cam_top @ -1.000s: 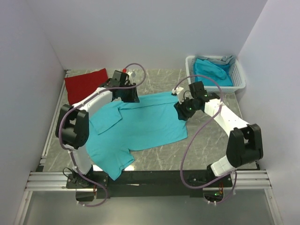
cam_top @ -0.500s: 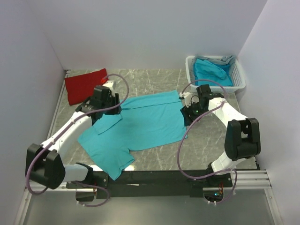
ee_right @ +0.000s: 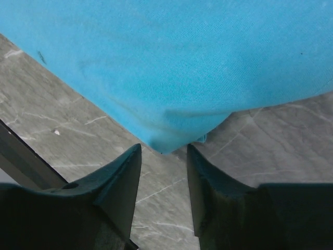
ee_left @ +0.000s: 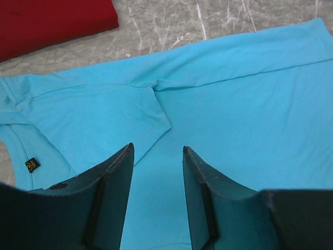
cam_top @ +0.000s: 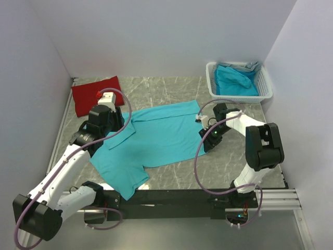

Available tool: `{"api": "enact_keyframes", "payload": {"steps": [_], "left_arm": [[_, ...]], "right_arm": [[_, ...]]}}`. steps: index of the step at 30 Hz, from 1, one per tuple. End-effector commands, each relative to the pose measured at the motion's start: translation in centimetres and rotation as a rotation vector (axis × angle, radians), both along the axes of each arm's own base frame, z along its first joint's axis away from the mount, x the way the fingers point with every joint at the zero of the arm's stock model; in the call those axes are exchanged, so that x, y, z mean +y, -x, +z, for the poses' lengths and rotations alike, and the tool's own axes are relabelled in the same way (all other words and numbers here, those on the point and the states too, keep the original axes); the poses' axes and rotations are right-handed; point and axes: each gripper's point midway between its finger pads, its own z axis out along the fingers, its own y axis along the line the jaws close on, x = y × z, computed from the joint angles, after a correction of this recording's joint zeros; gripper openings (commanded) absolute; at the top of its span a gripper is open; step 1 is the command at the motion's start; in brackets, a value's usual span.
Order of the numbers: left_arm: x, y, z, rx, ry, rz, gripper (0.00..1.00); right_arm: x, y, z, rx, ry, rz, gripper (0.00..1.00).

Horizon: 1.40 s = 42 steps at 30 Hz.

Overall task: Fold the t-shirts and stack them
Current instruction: Fold the tshirt

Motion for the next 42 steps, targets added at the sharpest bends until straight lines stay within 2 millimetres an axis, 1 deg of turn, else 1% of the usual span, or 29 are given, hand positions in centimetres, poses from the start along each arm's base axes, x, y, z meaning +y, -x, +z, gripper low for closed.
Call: {"api": "enact_keyframes", "payload": {"steps": [1,3,6,7,9,10,11,13,14,16,17,18,19,20,21,22,23,24,26,27,28,29,30,31,33,34,37,38,42], "left_arm": [[0.0,-0.6,0.5,-0.035,-0.009,0.004,0.49],[0.1,-0.6,0.3,-0.028,-0.017,0.003,0.49],[0.1,-0.6,0.3,-0.030,-0.018,0.003,0.49],[0.1,-0.5,0.4,-0.033,-0.017,0.003,0.49],[0.1,-0.4,0.5,-0.040,-0.012,0.002,0.49],[0.2,-0.4,0.6,-0.042,-0.013,0.005,0.49],[0.2,-0.3,0.7,-0.046,-0.011,0.003,0.49],[0.0,-0.4,0.8,-0.049,-0.006,0.000,0.49],[0.0,-0.4,0.7,-0.048,-0.009,-0.001,0.49],[0.0,-0.5,0.6,-0.043,-0.013,-0.002,0.49],[0.1,-0.6,0.5,-0.039,-0.016,0.001,0.49],[0.2,-0.6,0.4,-0.035,-0.019,0.005,0.49],[0.2,-0.5,0.3,-0.031,-0.021,0.004,0.49],[0.2,-0.5,0.2,-0.031,-0.022,0.006,0.49],[0.2,-0.4,0.3,-0.033,-0.021,0.006,0.49],[0.3,-0.4,0.2,-0.031,-0.022,0.009,0.49],[0.4,-0.4,0.2,-0.032,-0.025,0.013,0.49],[0.4,-0.4,0.2,-0.034,-0.025,0.014,0.49],[0.3,-0.4,0.3,-0.036,-0.023,0.010,0.49],[0.2,-0.4,0.3,-0.037,-0.021,0.007,0.49],[0.2,-0.4,0.3,-0.037,-0.021,0.005,0.49],[0.1,-0.4,0.5,-0.040,-0.019,0.002,0.49],[0.1,-0.4,0.5,-0.041,-0.018,-0.002,0.49],[0.0,-0.5,0.5,-0.041,-0.017,-0.004,0.49],[0.0,-0.4,0.5,-0.039,-0.017,-0.005,0.49],[0.0,-0.4,0.5,-0.038,-0.015,-0.006,0.49],[-0.2,-0.4,0.5,-0.039,-0.012,-0.013,0.49],[-0.2,-0.5,0.4,-0.037,-0.012,-0.015,0.49],[-0.3,-0.5,0.2,-0.030,-0.014,-0.017,0.49]], "right_arm": [[0.5,0.2,-0.1,0.019,-0.008,-0.001,0.42],[0.7,0.1,-0.3,0.024,0.000,-0.003,0.39],[0.9,-0.3,-0.2,0.021,0.010,-0.005,0.27],[0.9,-0.2,-0.1,0.024,0.017,-0.007,0.17],[0.5,-0.8,0.4,0.006,0.047,-0.017,0.06],[0.3,-1.0,1.0,-0.017,0.059,-0.023,0.02],[-0.1,-1.7,1.6,-0.043,0.079,-0.029,0.01],[0.1,-2.1,3.2,-0.083,0.085,-0.028,0.00],[0.8,-3.1,4.5,-0.121,0.079,-0.019,0.00],[2.8,-3.4,5.6,-0.136,0.056,0.016,0.00],[4.0,-4.2,6.7,-0.161,0.037,0.032,0.01],[5.9,-3.8,6.2,-0.127,0.026,0.066,0.06],[6.9,-4.0,6.3,-0.118,0.017,0.080,0.27],[8.2,-4.9,7.2,-0.136,-0.003,0.094,0.37],[9.1,-4.9,6.7,-0.108,-0.006,0.104,0.44],[9.8,-5.0,6.9,-0.117,-0.006,0.117,0.50],[10.4,-5.3,7.3,-0.134,-0.006,0.130,0.51],[10.3,-5.5,7.4,-0.143,-0.002,0.127,0.51],[9.5,-5.6,7.2,-0.159,0.022,0.117,0.54],[9.0,-5.6,7.8,-0.185,0.019,0.114,0.55],[8.8,-5.7,8.0,-0.203,0.007,0.107,0.59],[7.8,-5.2,7.6,-0.189,0.008,0.094,0.59],[7.4,-4.8,8.0,-0.211,-0.002,0.120,0.59],[6.8,-3.8,7.2,-0.191,0.003,0.129,0.59],[6.1,-3.1,6.6,-0.210,0.027,0.149,0.57],[5.4,-1.9,5.3,-0.178,0.047,0.151,0.56],[4.1,-1.3,3.2,-0.175,0.118,0.125,0.56],[3.8,-1.3,2.9,-0.176,0.133,0.105,0.56],[3.8,-1.5,1.3,-0.178,0.169,0.095,0.55]]}}
